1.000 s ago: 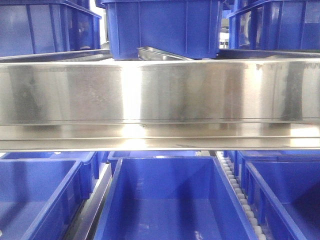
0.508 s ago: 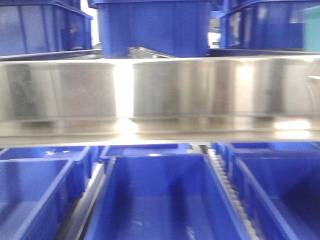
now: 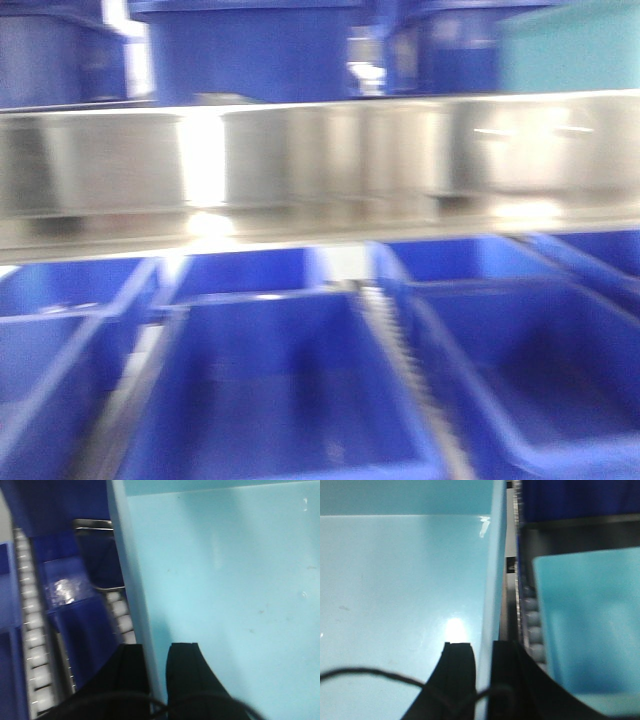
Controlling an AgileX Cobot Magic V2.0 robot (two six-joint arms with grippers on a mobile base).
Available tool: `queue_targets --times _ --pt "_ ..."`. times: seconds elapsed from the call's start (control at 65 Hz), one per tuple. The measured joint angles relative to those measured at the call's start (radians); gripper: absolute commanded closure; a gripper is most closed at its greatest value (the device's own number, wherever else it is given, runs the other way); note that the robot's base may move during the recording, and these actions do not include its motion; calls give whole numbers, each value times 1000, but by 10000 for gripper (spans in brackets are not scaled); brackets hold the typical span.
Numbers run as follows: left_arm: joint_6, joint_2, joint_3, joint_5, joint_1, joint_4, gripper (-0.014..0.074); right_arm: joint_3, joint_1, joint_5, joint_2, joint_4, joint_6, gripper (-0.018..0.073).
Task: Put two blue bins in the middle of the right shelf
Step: 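Hold the bin with both grippers and back the base away from the shelf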
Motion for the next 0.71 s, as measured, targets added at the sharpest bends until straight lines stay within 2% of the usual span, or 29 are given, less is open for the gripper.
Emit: queue_targets --times 0.707 --pt "0 0 0 0 0 0 707 0 0 0 0 0 0 712"
